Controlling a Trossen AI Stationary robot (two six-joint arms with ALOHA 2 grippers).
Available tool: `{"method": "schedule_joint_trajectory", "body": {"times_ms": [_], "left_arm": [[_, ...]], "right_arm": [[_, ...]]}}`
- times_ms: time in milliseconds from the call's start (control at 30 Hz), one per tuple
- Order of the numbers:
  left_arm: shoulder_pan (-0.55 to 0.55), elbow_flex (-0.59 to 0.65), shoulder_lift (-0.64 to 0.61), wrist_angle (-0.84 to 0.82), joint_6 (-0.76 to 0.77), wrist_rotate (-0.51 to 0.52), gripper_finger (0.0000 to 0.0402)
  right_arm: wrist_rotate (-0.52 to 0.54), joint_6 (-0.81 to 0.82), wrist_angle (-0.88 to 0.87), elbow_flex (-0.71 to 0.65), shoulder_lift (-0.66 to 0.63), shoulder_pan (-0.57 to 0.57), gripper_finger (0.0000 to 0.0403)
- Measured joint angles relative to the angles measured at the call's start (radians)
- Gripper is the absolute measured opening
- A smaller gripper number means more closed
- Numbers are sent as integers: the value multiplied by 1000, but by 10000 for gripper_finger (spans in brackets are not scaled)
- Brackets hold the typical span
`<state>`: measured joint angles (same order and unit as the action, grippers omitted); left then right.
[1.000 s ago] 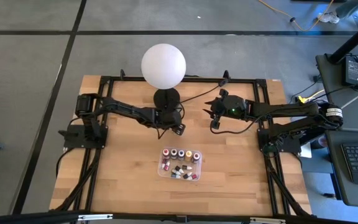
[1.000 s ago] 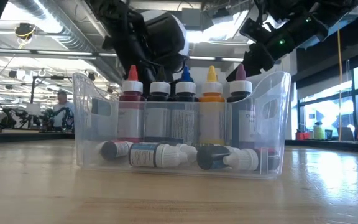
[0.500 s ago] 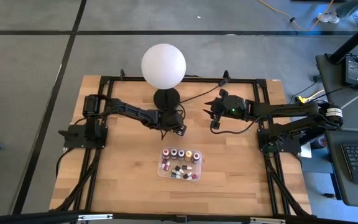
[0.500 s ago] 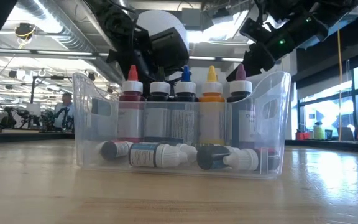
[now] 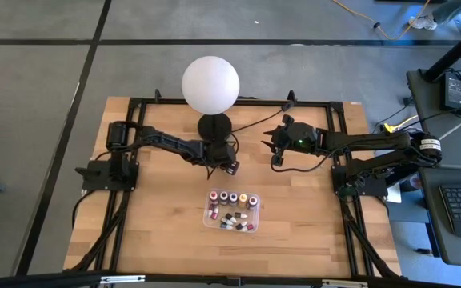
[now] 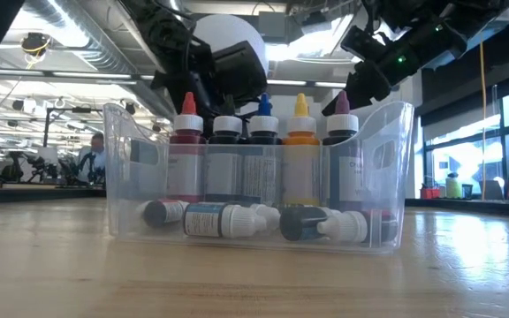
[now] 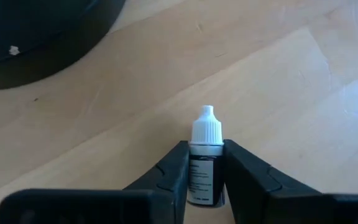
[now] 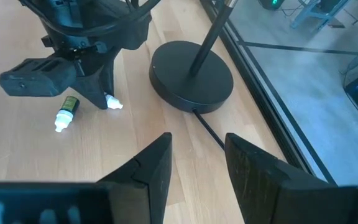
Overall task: Pick & Place food coloring
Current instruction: Put the small red food coloring bottle into the transparent bin
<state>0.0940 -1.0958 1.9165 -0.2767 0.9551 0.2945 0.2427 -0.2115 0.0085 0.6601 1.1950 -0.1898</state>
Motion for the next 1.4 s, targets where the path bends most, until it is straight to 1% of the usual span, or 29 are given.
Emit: {"method": "schedule_joint_trajectory", "body": {"times_ms": [100,233,333,500,600,667,733,800,933,1033,1133,1200,1400], "left_arm": [[0,2,-21,-30,-15,-27,76],[-2,2,-82,-92,-16,-22,79],[-1,2,-153,-129,-34,-12,82],[-3,2,-317,-152,-143,-11,77],[-17,2,-420,-123,-235,-53,78],[-45,1,-475,-92,-310,-114,81],[-84,1,-512,-57,-348,-170,83],[-130,1,-531,-5,-368,-203,83],[-237,0,-528,49,-410,-189,79],[-315,1,-495,35,-424,-180,79],[-377,1,-445,39,-423,-145,83],[-410,1,-407,41,-422,-131,84],[-470,1,-299,46,-395,-131,85]], "right_arm": [[0,0,0,0,0,0,152],[0,-1,-4,0,0,0,152],[0,-2,-4,0,0,0,152],[0,-3,-2,0,0,0,152],[0,-4,2,0,0,0,152],[0,-4,2,0,0,0,152],[0,-5,2,0,0,0,152],[0,-6,2,0,0,0,152],[0,-6,2,0,0,0,152],[0,-6,1,0,0,0,152],[0,-6,1,0,0,0,152],[0,-6,1,0,0,0,152],[-8,-6,0,0,0,0,152]]}}
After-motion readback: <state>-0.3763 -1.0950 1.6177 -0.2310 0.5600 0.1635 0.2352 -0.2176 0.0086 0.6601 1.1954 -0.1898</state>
